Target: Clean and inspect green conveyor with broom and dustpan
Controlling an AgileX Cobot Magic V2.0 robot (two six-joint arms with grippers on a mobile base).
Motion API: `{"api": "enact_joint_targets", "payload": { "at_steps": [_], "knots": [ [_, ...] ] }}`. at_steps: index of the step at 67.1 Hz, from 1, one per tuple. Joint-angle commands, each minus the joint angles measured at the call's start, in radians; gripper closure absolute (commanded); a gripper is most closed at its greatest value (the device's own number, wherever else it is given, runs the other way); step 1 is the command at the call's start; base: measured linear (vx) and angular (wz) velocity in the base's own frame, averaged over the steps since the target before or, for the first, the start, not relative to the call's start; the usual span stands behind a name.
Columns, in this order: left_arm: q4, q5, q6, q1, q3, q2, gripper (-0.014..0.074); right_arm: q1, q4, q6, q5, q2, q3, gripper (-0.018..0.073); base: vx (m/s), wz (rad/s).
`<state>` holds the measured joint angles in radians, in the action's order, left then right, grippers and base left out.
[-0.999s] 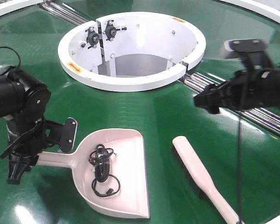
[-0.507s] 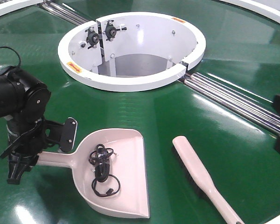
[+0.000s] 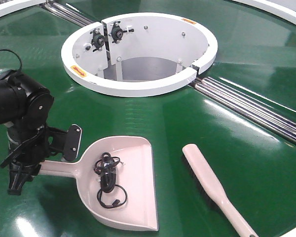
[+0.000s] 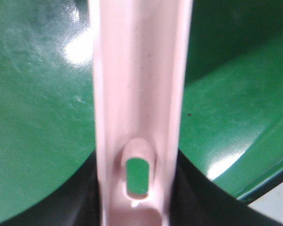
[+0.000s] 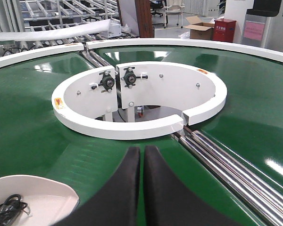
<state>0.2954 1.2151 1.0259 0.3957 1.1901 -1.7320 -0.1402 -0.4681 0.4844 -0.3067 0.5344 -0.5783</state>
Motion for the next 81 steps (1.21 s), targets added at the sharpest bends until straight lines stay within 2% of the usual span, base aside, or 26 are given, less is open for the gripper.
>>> {"api": "enact_joint_targets", "payload": {
  "at_steps": [1,44,55,66,81],
  "knots": [
    [-0.017,0.029,0.010,0.010,0.027,0.036,0.0619,0.003,-0.008,0.003,0.068,0.002,-0.024,0.0569,0.00,0.00],
    [-0.016,0.029,0.010,0.010,0.027,0.036,0.0619,0.003,-0.008,0.003,0.084,0.001,-0.024,0.0569,0.00,0.00],
    [-0.017,0.030,0.010,0.010,0.027,0.036,0.0593,0.003,-0.008,0.003,0.084,0.001,-0.024,0.0569,0.00,0.00],
    [-0.019,0.030,0.008,0.010,0.027,0.036,0.0472,0.002,-0.008,0.003,0.082,0.001,-0.024,0.0569,0.00,0.00],
    [-0.040,0.031,-0.007,0.010,0.027,0.036,0.0130,0.002,-0.008,0.003,0.080,0.001,-0.024,0.0569,0.00,0.00]
  ]
}}
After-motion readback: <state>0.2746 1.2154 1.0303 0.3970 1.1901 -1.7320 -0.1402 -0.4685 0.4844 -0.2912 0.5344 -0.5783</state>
